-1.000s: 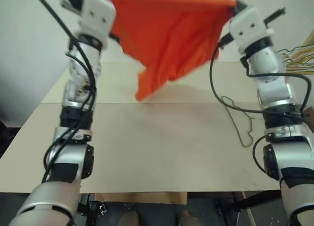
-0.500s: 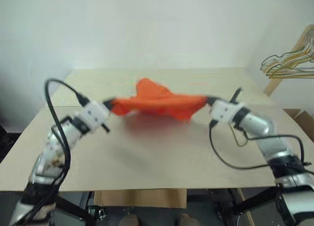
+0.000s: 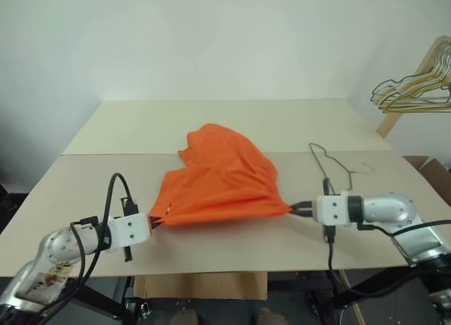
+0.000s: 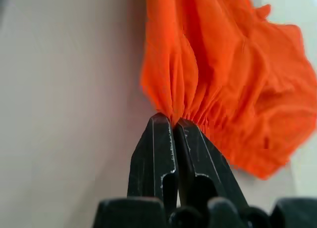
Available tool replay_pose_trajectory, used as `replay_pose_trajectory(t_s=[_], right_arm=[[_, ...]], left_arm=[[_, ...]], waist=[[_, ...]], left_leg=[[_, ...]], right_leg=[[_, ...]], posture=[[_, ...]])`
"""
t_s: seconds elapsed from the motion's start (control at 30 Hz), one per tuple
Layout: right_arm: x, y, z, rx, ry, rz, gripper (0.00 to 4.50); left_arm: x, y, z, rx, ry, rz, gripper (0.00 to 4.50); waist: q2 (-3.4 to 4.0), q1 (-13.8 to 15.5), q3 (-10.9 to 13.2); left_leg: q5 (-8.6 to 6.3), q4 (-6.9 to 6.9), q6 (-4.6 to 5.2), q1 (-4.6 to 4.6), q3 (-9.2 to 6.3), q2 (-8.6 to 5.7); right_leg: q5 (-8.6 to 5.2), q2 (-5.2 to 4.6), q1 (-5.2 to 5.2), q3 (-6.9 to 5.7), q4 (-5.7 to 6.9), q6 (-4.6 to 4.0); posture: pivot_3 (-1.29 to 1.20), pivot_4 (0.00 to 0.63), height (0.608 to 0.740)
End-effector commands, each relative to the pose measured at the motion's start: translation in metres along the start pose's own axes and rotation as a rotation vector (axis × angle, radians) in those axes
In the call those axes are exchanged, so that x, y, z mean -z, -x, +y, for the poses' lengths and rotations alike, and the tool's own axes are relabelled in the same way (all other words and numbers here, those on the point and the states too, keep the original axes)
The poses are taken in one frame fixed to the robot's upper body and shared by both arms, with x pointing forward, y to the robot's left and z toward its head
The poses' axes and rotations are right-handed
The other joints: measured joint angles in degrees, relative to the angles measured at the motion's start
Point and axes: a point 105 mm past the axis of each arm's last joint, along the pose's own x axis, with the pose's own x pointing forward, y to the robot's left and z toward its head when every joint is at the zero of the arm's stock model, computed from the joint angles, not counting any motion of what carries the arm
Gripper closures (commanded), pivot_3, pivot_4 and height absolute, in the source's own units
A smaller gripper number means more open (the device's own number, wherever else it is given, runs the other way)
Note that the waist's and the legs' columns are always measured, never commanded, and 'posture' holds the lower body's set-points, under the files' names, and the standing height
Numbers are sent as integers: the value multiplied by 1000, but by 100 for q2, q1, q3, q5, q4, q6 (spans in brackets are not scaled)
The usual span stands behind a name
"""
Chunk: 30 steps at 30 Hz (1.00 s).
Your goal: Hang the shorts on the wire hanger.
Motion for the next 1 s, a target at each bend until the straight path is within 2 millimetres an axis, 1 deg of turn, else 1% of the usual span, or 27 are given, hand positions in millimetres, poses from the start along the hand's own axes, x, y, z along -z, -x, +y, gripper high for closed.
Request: replay_pose_trajectory(t_s=[0.03,0.1,0.2,0.27,0.33,0.43,0.53,0.67,0.77,0.83,0.9,0.97,1.0], right_arm=[[16,0,13,-101,87,109,4500],[24,-5,8,-80,83,144,4500],[33,-7,-6,-25,89,193,4500],[34,-4,-12,-18,101,197,4500],[33,0,-14,-30,115,196,4500],[34,7,-12,-69,129,206,4500],[30,10,-10,-94,135,193,4500],[24,12,3,-170,148,167,4500],[29,11,3,-152,159,189,4500],[31,12,4,-157,151,201,4500],[32,13,4,-155,162,214,3918],[32,17,6,-184,150,223,3360],[33,19,8,-199,142,228,2970]], left_arm=[[-4,13,-4,80,-7,20,4450],[-9,14,-8,110,23,4,4450],[-12,18,-16,180,30,31,4450],[-13,21,-20,214,38,56,4450],[-13,24,-24,238,45,74,4450],[-15,24,-29,252,54,77,4450],[-17,23,-31,251,66,72,4450],[-21,25,-42,327,102,71,4450],[-24,28,-50,378,123,75,4450],[-22,29,-52,393,116,86,4450],[-20,27,-47,356,97,89,4500],[-21,25,-42,332,74,58,4046],[-22,24,-38,302,70,41,3813]], waist=[[0,-17,0],[0,-28,0],[0,-63,0],[0,-83,0],[0,-82,0],[0,-76,0],[0,-54,0],[0,-42,0],[0,-56,0],[0,-73,0],[0,-71,0],[3,-69,2],[4,-63,3]], left_leg=[[-1,0,0,5,7,3],[-1,0,0,11,19,4],[-1,0,0,12,23,8],[-1,0,0,13,22,8],[-2,-1,1,12,22,8],[-4,-2,6,12,20,8],[-5,-2,7,10,19,4],[-6,-2,8,15,19,5],[-9,-2,14,17,22,7],[-9,-2,14,21,22,8],[-9,-2,14,25,23,7],[-9,-2,14,31,23,7],[-9,-2,14,30,24,6]], right_leg=[[-6,0,0,0,-1,-4],[-20,-3,0,1,1,-25],[-18,2,-5,2,10,-20],[-16,3,-5,2,12,-17],[-12,3,-4,3,10,-10],[-16,3,-3,2,9,-9],[-16,1,-2,4,9,-8],[-17,1,1,5,10,-8],[-20,2,1,5,11,-13],[-23,2,2,5,11,-19],[-25,2,4,6,12,-22],[-27,2,8,6,12,-24],[-36,1,7,6,12,-39]], posture=[[60,0,740],[64,0,740],[70,0,740],[74,0,740],[76,0,740],[82,0,740],[79,0,740],[74,0,740],[72,0,740],[72,0,740],[74,0,740],[73,0,740],[72,0,740]])
